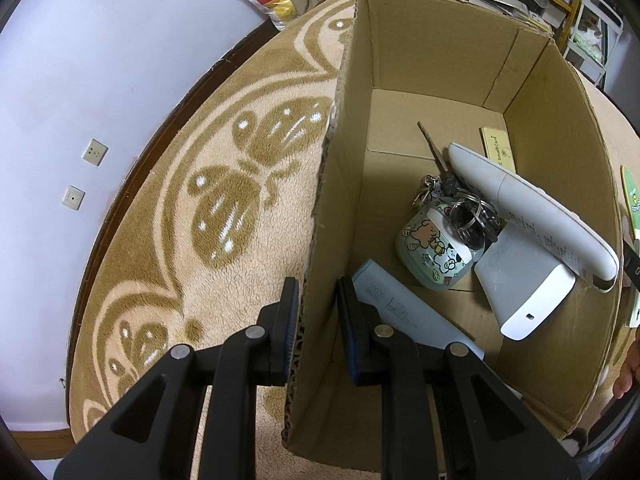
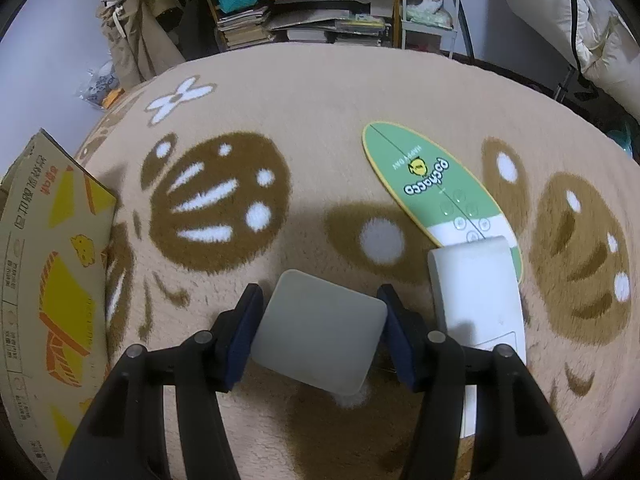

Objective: Organize rigid objects
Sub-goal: 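Carry the charger with the right tool over the box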

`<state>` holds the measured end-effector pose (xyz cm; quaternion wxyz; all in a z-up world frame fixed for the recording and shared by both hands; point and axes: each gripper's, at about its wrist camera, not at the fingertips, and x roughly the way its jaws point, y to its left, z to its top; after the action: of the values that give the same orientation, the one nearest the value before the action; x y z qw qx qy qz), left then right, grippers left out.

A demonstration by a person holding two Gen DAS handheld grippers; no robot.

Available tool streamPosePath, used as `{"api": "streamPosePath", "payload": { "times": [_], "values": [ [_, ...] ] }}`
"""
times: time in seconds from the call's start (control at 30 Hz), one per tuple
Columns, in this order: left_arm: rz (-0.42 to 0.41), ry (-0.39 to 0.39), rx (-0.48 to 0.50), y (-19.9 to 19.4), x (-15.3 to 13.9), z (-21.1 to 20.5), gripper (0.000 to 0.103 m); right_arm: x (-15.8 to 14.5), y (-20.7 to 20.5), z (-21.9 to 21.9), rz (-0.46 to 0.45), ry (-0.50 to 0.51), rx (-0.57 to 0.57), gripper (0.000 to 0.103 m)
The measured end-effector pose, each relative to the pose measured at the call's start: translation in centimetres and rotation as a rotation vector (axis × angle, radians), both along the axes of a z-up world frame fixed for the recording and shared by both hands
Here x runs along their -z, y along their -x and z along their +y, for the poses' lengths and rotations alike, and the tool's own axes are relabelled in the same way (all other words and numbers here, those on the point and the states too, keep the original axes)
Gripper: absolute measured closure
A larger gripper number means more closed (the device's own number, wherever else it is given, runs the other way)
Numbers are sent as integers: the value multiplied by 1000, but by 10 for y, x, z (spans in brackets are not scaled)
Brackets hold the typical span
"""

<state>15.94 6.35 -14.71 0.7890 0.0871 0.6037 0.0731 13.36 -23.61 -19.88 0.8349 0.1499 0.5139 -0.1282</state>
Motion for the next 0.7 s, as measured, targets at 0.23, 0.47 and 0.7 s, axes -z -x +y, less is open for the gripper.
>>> {"api": "streamPosePath", "payload": {
  "times": [0.23,0.47,0.7],
  "values": [
    [0,-1,0,0,-1,0,84,-20,-1,9,-58,-5,-27,40],
    [-1,0,0,0,-1,1,84,-58,-10,38,-161,26,-126,40],
    [-1,-6,-1,1,-1,0,84,-101,-14,81,-268,-14,-245,40]
  ]
}}
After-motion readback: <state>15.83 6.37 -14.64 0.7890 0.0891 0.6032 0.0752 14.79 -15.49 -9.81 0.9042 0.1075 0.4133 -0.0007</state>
